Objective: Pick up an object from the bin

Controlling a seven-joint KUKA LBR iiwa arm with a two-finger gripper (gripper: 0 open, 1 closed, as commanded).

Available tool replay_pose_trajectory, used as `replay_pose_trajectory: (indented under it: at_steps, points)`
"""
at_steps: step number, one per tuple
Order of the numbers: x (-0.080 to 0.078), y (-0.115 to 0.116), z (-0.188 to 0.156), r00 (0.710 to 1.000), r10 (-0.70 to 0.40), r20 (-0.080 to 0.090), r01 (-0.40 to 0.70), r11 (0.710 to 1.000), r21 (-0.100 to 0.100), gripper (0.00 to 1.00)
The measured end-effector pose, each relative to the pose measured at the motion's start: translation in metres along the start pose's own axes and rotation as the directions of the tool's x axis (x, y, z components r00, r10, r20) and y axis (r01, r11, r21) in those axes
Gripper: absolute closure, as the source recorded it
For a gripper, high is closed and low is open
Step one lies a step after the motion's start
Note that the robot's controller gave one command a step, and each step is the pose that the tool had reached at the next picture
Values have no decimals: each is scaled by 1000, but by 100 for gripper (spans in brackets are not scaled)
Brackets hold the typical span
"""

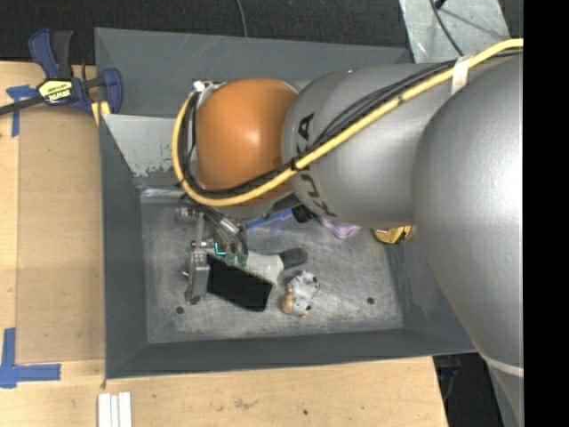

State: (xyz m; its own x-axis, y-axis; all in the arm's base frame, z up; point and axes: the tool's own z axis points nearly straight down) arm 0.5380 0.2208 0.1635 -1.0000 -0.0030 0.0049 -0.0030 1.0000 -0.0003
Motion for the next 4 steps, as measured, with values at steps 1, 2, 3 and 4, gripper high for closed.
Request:
replay_pose_trajectory:
  at_steps: [1, 2, 3, 4]
  points:
    - [-2, -1, -4, 1000, 3, 7, -3, 1000, -2, 0]
    - [10, -51, 61, 998, 66, 11, -66, 998, -4, 0]
    - [17, -73, 84, 994, 111, 9, -111, 994, -2, 0]
    - [20, -87, 62, 990, 143, 10, -143, 990, -3, 0]
